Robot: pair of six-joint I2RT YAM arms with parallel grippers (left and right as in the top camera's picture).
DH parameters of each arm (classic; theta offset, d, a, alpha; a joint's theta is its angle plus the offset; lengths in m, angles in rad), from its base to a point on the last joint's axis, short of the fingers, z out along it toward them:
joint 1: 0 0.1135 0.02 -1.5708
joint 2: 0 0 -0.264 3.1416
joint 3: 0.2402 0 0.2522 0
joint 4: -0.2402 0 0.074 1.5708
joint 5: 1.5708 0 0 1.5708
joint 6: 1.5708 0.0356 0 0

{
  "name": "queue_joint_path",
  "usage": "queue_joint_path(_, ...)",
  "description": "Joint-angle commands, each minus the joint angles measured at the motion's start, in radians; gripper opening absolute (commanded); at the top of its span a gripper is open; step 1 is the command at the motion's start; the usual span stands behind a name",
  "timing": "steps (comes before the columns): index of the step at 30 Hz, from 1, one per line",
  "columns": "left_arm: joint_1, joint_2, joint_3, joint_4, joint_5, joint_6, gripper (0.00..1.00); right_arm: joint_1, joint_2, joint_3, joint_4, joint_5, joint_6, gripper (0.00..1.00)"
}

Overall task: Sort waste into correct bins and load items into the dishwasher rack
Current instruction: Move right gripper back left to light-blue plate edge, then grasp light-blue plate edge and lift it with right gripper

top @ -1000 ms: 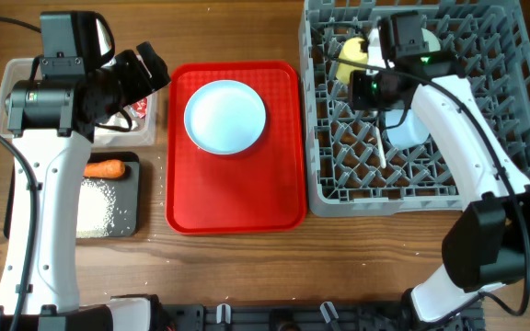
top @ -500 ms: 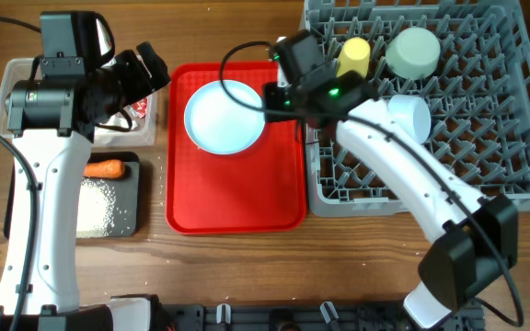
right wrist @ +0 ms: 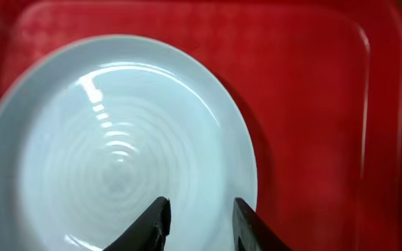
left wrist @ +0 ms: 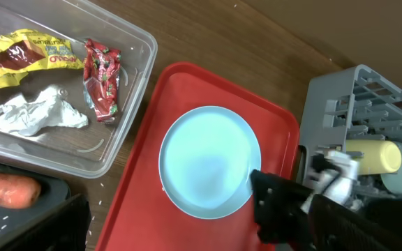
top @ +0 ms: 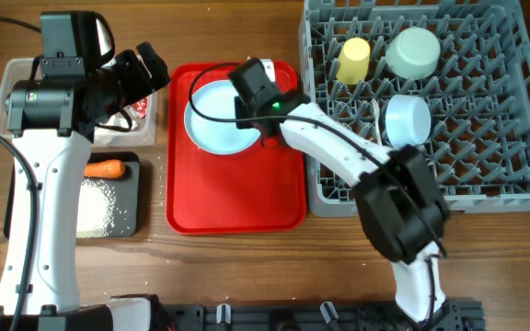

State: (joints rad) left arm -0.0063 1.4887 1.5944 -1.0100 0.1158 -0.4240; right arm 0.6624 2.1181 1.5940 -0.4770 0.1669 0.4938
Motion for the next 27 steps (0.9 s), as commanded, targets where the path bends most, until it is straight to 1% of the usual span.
queue_joint_path(1, 0.005, 0.000, 0.003, 0.002, -0.013, 0.016, 1.00, -0.001, 0.069, 0.016, 0.012, 0.027, 0.003, 0.31)
queue_joint_path(12, 0.005, 0.000, 0.003, 0.002, -0.013, 0.016, 1.00, -0.003, 0.103, 0.016, 0.021, 0.061, 0.006, 0.31)
queue_joint_path(15, 0.005, 0.000, 0.003, 0.002, -0.013, 0.016, 1.00, -0.003, 0.071, 0.016, 0.019, 0.095, 0.005, 0.31)
queue_joint_path(20, 0.005, 0.000, 0.003, 0.002, -0.013, 0.016, 1.00, -0.005, 0.011, 0.016, 0.015, 0.096, 0.006, 0.31)
queue_joint_path(27, 0.005, 0.000, 0.003, 0.002, -0.013, 0.016, 1.00, -0.010, 0.055, 0.014, -0.009, 0.096, 0.007, 0.32)
